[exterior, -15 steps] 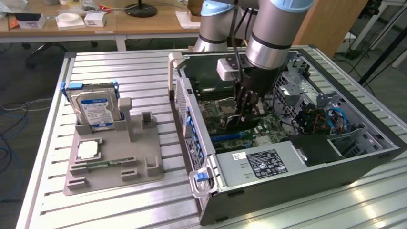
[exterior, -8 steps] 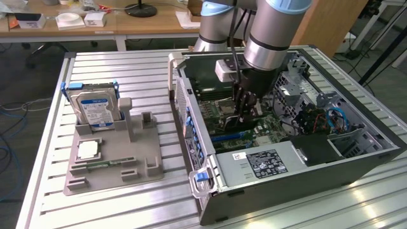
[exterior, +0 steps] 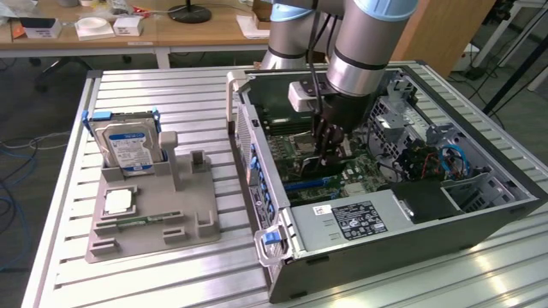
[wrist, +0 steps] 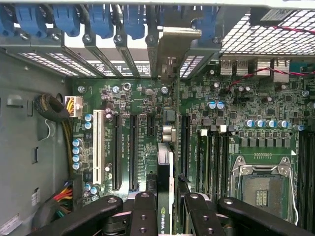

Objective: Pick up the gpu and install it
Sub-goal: 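Insert the gpu into the slot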

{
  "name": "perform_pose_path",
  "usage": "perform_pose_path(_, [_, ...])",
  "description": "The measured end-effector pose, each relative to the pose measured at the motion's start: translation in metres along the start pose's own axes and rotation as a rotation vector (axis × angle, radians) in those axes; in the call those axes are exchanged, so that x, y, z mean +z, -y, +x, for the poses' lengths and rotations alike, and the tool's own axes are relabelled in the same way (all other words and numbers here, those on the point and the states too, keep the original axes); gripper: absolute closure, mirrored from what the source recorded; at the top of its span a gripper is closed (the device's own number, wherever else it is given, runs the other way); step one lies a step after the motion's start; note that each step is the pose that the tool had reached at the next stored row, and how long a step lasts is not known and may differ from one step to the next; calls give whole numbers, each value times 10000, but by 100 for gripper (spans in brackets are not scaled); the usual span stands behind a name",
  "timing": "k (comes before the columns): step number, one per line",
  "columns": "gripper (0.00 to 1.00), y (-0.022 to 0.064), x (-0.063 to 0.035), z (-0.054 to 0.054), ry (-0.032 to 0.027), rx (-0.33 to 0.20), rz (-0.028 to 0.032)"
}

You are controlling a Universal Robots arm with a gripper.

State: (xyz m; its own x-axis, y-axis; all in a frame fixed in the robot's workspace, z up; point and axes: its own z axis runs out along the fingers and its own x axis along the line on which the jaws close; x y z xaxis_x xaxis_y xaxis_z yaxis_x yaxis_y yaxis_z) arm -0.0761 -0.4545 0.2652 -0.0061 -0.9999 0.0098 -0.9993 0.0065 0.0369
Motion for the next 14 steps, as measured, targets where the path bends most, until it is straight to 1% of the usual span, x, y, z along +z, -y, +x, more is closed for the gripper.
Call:
perform_pose_path(8, [74, 3, 88, -1, -3, 0, 0])
perform_pose_path(14, [74, 3, 93, -1, -4, 0, -1])
